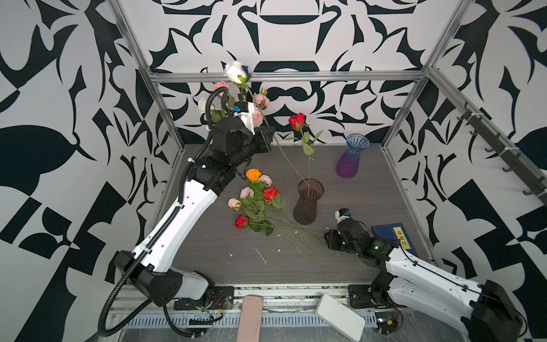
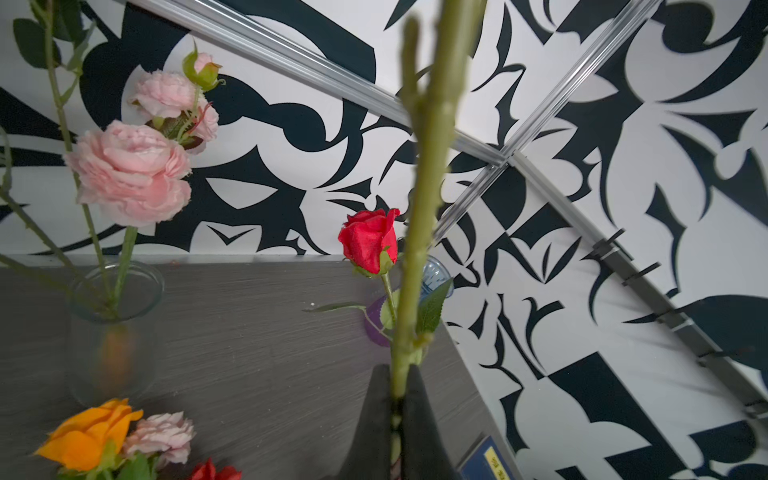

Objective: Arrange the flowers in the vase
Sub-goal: 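Lower the white rose stem into the pink glass vase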

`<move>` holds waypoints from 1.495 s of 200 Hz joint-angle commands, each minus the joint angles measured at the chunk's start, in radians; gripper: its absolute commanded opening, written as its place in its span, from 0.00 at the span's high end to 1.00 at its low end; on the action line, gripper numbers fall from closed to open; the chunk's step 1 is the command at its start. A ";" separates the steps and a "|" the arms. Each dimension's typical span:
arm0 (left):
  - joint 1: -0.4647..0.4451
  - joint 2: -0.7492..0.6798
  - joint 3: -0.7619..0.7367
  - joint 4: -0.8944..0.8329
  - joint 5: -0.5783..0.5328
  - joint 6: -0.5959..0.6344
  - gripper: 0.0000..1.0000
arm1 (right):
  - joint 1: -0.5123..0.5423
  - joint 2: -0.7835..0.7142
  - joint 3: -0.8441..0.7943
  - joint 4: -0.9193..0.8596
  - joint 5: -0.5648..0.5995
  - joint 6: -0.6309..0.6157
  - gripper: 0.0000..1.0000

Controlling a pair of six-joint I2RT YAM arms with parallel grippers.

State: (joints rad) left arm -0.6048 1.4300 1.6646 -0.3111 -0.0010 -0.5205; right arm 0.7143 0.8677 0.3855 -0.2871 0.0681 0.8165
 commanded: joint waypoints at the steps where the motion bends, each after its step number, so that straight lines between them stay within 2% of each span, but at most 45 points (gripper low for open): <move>1: -0.063 0.036 0.035 -0.019 -0.136 0.122 1.00 | -0.005 -0.048 -0.008 -0.013 0.036 0.039 0.73; 34: -0.126 0.087 0.033 -0.008 -0.235 0.150 1.00 | -0.005 -0.117 -0.045 -0.028 0.063 0.080 0.73; 81: -0.166 0.124 0.016 -0.008 -0.243 0.112 1.00 | -0.005 -0.167 -0.059 -0.051 0.084 0.092 0.74; 183: -0.231 0.141 -0.052 -0.002 -0.195 0.008 1.00 | -0.006 -0.168 -0.065 -0.049 0.081 0.096 0.73; 273: -0.230 0.130 -0.117 0.019 -0.109 -0.082 1.00 | -0.006 -0.198 -0.084 -0.052 0.081 0.132 0.74; 299: -0.204 0.120 -0.170 0.053 -0.052 -0.179 1.00 | -0.006 -0.215 -0.094 -0.053 0.083 0.145 0.74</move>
State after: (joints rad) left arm -0.8299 1.5627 1.5436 -0.2974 -0.1246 -0.5961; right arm 0.7128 0.6727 0.2970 -0.3416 0.1280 0.9390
